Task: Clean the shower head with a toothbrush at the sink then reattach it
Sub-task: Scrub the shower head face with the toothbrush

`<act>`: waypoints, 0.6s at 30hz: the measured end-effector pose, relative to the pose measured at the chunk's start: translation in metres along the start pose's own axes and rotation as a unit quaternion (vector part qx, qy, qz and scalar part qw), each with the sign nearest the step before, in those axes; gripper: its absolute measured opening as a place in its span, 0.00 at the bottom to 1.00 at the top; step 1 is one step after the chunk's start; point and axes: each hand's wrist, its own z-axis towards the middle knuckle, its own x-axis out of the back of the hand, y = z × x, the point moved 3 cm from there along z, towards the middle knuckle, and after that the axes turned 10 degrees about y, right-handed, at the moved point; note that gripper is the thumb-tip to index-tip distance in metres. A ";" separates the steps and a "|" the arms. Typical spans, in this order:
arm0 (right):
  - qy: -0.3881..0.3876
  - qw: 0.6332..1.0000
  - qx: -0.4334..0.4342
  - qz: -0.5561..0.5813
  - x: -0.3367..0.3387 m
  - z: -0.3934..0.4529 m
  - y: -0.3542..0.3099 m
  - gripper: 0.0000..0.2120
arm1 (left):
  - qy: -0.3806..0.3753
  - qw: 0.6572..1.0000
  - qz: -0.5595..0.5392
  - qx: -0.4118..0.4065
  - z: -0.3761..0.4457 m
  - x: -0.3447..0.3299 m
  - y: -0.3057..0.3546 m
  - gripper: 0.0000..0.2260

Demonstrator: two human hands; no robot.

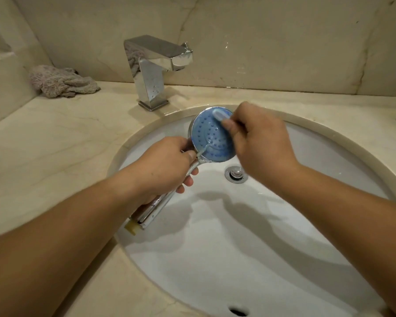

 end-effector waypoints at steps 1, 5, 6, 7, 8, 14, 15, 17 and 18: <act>-0.018 0.999 0.034 -0.001 -0.004 -0.006 -0.006 0.15 | -0.003 1.000 -0.003 0.003 0.000 -0.001 0.000 0.11; -0.001 1.000 0.009 -0.013 -0.003 0.003 -0.001 0.14 | -0.002 1.000 -0.015 0.008 -0.001 0.001 0.000 0.11; 0.007 1.000 -0.005 -0.011 -0.001 0.006 0.004 0.14 | -0.002 1.000 -0.016 0.007 0.000 0.002 0.000 0.11; 0.004 1.000 0.011 -0.009 0.000 0.003 0.004 0.15 | -0.004 1.000 -0.016 0.008 0.000 0.002 0.000 0.11; -0.012 0.999 0.044 -0.009 -0.002 -0.004 0.000 0.15 | -0.005 1.000 -0.017 0.008 0.000 0.002 0.000 0.11; 0.005 1.000 0.008 0.008 0.002 0.003 0.007 0.15 | -0.003 0.998 -0.054 0.024 0.000 0.006 0.001 0.11; -0.002 1.000 0.031 0.006 0.001 -0.001 0.005 0.16 | -0.004 0.998 -0.055 0.024 0.000 0.007 0.001 0.11; -0.040 0.996 0.083 0.009 -0.005 -0.013 -0.003 0.14 | -0.004 0.998 -0.052 0.022 0.000 0.007 0.002 0.11; -0.041 0.996 0.081 0.010 -0.005 -0.014 -0.003 0.14 | -0.003 0.998 -0.051 0.022 -0.001 0.006 0.002 0.11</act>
